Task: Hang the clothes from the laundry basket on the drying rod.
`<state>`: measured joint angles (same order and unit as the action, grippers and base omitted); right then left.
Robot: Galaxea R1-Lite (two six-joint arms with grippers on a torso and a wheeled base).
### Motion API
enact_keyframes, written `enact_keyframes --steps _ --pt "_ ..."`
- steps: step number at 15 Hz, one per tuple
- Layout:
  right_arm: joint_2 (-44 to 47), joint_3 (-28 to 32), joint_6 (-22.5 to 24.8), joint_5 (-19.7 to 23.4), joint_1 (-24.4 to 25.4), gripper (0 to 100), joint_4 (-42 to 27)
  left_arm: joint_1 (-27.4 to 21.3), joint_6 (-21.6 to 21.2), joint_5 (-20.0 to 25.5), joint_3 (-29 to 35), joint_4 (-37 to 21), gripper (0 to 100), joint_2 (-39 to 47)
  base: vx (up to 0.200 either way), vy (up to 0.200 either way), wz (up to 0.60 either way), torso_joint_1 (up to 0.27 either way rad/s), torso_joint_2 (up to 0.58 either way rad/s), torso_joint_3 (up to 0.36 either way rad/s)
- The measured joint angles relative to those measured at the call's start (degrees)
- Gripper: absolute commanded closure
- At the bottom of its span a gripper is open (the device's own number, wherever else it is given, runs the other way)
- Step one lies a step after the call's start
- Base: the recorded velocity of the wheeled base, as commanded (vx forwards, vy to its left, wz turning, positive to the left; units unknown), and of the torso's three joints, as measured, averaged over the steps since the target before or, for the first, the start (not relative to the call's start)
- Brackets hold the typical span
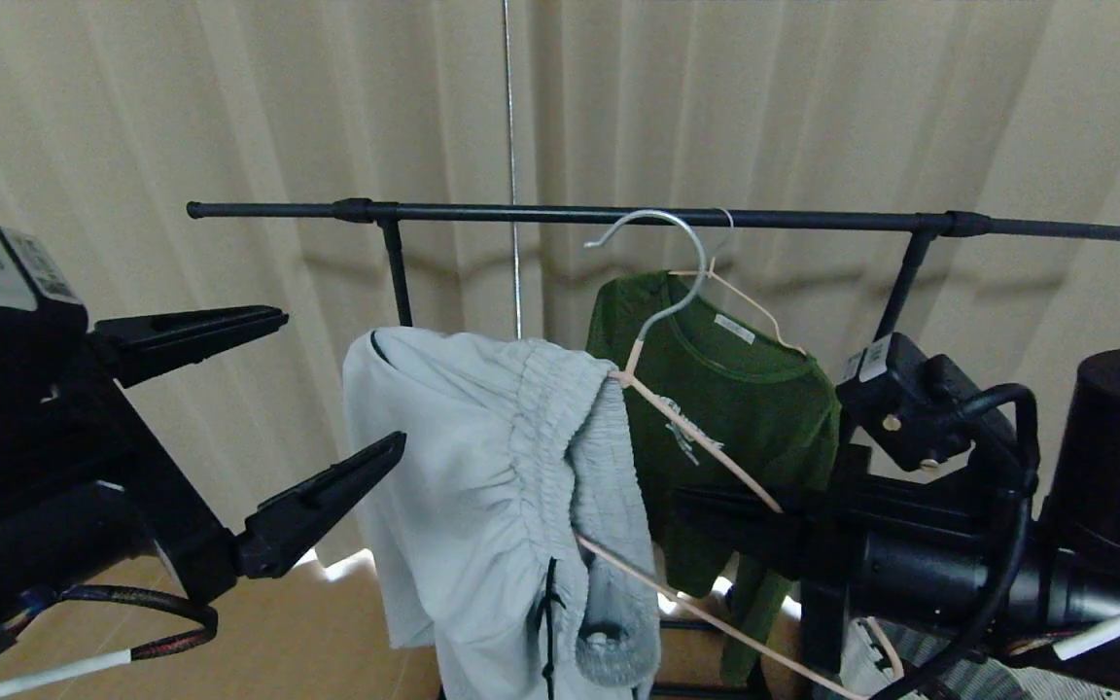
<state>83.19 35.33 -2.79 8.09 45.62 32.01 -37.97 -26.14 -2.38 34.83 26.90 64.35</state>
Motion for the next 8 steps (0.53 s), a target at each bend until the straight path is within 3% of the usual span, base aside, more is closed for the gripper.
enact_keyframes --steps 3,8 --pt "-2.7 -0.3 2.6 3.6 -0.9 100 -3.0 3.3 -5.3 11.1 0.1 -0.1 0 0.4 0.000 0.000 0.00 0.000 0.00 0.000" --pt "-2.7 0.2 3.6 7.3 -0.7 100 -2.9 4.7 -9.8 13.2 4.2 0.0 0 6.8 0.000 0.000 0.00 0.000 0.00 0.000"
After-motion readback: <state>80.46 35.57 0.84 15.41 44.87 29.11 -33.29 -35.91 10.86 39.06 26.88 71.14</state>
